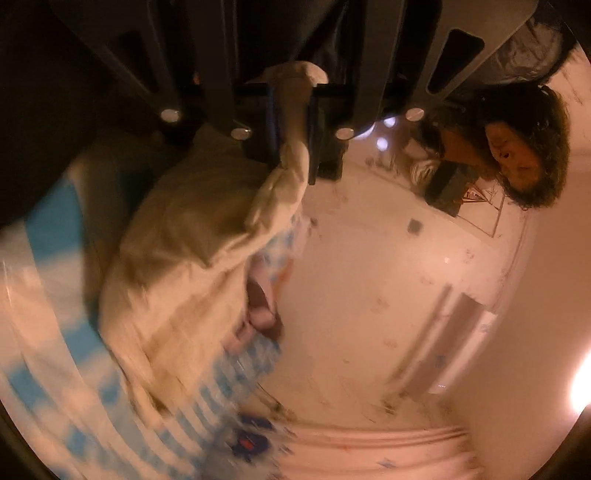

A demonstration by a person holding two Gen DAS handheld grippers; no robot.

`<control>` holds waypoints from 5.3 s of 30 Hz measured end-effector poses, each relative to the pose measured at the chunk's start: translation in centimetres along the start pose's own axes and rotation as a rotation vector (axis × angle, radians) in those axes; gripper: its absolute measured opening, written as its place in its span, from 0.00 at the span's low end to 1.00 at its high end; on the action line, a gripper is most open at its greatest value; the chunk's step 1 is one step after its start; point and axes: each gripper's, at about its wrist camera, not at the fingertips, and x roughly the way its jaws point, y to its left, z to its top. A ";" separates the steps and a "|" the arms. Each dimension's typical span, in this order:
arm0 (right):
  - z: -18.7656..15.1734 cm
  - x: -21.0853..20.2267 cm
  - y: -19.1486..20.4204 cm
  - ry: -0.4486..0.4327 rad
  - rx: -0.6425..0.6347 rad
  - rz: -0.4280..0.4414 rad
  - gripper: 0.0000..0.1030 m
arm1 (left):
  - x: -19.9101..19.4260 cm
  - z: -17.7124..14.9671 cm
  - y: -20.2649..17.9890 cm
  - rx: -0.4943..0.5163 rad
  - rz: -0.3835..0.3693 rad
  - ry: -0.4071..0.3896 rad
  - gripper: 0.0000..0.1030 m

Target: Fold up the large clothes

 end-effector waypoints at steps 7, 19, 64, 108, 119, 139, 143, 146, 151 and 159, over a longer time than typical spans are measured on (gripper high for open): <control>-0.7 2.2 0.5 0.161 0.015 -0.217 0.64 | 0.5 -0.1 -1.3 0.045 -0.056 -0.012 0.62; 1.0 1.3 6.3 -0.117 -0.192 -0.029 0.16 | -3.2 1.4 -5.4 0.148 -0.132 -0.233 0.14; 15.5 10.1 7.5 -0.087 -0.177 0.040 0.16 | -6.0 16.2 -4.9 -0.035 -0.271 -0.506 0.14; 34.7 26.6 -9.1 -0.173 -0.293 -0.670 0.82 | 19.5 37.9 -3.9 0.241 0.320 -0.310 0.87; 33.7 29.0 -2.0 -0.214 -0.540 -0.839 0.88 | 14.5 35.6 -10.7 0.364 0.285 -0.512 0.86; 32.0 29.1 -3.2 -0.127 -0.554 -1.298 0.93 | 20.5 32.9 -14.0 0.503 0.631 -0.505 0.87; 32.0 26.2 -10.4 -0.106 -0.390 -1.249 0.95 | 24.7 32.5 -12.3 0.505 0.660 -0.386 0.88; 32.5 27.2 -10.2 -0.063 -0.414 -1.306 0.95 | 25.3 31.8 -12.7 0.548 0.741 -0.390 0.88; 31.2 27.7 -3.6 -0.149 -0.503 -1.247 0.94 | 23.3 28.1 -15.2 0.626 0.820 -0.473 0.87; 31.0 39.2 -0.2 -0.039 -0.616 -1.074 0.94 | 23.2 26.0 -15.6 0.621 0.752 -0.400 0.88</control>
